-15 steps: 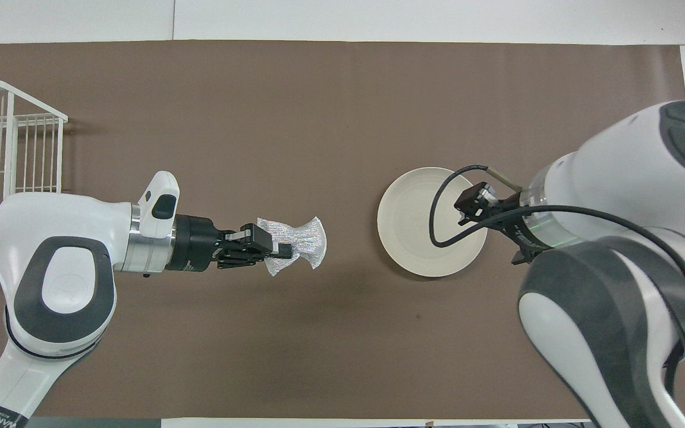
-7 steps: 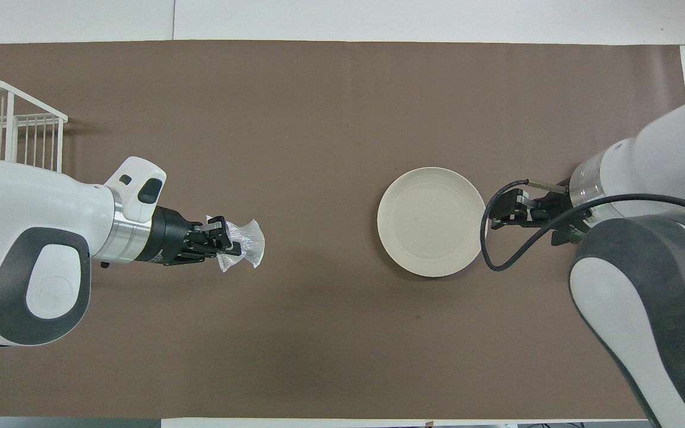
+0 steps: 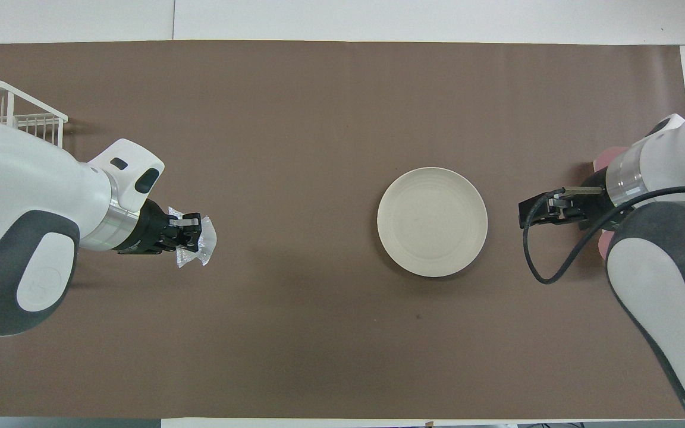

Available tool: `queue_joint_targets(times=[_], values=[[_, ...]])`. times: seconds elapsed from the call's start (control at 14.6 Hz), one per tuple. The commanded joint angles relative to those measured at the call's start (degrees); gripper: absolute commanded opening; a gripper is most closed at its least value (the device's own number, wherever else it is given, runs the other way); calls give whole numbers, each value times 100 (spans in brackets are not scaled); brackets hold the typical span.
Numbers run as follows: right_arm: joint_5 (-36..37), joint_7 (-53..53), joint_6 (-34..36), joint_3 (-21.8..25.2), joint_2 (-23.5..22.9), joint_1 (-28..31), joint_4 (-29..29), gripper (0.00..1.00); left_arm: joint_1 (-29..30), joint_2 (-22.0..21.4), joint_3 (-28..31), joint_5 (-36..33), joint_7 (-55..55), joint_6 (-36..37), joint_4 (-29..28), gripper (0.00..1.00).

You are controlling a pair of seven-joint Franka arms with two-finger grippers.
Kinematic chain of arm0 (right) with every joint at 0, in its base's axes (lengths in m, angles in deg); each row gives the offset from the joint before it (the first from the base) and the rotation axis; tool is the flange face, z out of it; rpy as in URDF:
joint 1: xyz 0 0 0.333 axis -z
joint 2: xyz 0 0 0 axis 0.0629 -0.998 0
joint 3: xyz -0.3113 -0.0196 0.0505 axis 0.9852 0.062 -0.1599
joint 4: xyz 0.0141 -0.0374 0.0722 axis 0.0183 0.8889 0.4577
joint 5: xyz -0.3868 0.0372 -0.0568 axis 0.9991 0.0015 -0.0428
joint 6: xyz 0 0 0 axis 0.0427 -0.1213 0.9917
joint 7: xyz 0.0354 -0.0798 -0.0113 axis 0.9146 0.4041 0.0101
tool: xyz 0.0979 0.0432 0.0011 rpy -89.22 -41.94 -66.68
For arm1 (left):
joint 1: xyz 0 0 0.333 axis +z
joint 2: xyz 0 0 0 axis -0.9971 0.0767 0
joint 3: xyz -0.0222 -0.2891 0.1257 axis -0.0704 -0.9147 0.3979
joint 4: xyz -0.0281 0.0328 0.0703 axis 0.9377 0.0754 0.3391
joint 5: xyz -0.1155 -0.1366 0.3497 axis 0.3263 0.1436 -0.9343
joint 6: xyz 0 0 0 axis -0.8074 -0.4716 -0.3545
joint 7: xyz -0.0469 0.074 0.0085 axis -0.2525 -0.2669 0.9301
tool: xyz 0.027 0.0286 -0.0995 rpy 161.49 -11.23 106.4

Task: Wipe plate with sponge
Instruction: 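Carry the scrubber toward the rack while the right gripper withdraws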

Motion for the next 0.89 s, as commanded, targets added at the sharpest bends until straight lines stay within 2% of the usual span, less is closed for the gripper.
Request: queue_joint_targets(times=[0.0, 0.07, 0.21, 0.27, 0.48, 0.82], values=[[488, -482, 38, 436, -261, -268, -449, 100, 1, 320, -14, -881, 147, 611, 610, 0], [515, -588, 152, 735, -384, -522, -756, 100, 9, 338, -14, -1206, 147, 726, 655, 0], [507, -625, 861, 869, -639, -577, -1371, 100, 10, 347, -14, -2005, 147, 884, 664, 0], [498, -642, 1152, 1009, -692, -568, -1496, 100, 10, 347, -14, -2331, 147, 972, 664, 0], [445, -826, 1173, 1458, -728, -629, -1611, 100, 10, 565, -14, -3377, 147, 1297, 795, 0], [419, -774, 1103, 1354, -632, -630, -1726, 100, 18, 1295, -14, -4942, 138, 1729, 1455, 0]])
